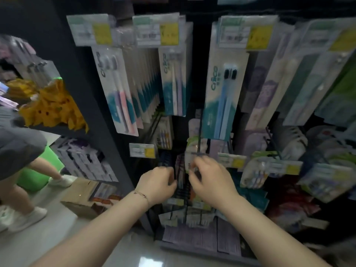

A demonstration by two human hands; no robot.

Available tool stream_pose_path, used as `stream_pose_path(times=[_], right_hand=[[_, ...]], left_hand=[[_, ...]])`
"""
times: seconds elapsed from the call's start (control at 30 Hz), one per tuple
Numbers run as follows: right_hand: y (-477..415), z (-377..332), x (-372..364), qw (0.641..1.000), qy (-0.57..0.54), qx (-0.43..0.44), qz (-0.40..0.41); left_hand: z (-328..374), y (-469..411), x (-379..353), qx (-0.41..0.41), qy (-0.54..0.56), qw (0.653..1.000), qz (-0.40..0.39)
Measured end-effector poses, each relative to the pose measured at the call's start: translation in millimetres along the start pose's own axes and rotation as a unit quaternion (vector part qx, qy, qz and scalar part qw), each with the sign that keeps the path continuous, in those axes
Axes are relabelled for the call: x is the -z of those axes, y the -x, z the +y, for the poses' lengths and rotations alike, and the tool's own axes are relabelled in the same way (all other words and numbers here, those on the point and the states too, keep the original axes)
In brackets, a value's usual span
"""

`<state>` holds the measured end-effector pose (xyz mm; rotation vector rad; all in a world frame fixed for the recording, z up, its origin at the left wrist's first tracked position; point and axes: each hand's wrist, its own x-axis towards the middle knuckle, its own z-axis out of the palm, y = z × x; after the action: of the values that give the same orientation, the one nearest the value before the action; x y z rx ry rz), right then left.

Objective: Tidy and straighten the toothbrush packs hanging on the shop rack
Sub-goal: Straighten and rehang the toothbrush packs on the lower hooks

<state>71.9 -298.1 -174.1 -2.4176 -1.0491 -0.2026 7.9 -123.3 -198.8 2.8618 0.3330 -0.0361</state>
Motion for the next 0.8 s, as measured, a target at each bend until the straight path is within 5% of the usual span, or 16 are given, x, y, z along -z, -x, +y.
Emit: stream_pose_path(times=[0.43, 0.8], right_hand=[[29, 39, -59, 0.988, 0.008, -0.111, -0.104], [-33, 83, -88, 0.936, -0.131, -0.300, -0.131]], left_hand=[[-10, -28, -70, -0.002, 0.046, 0.995, -0.087], [2, -109, -86, 0.041, 0.346, 0.933, 0.088]])
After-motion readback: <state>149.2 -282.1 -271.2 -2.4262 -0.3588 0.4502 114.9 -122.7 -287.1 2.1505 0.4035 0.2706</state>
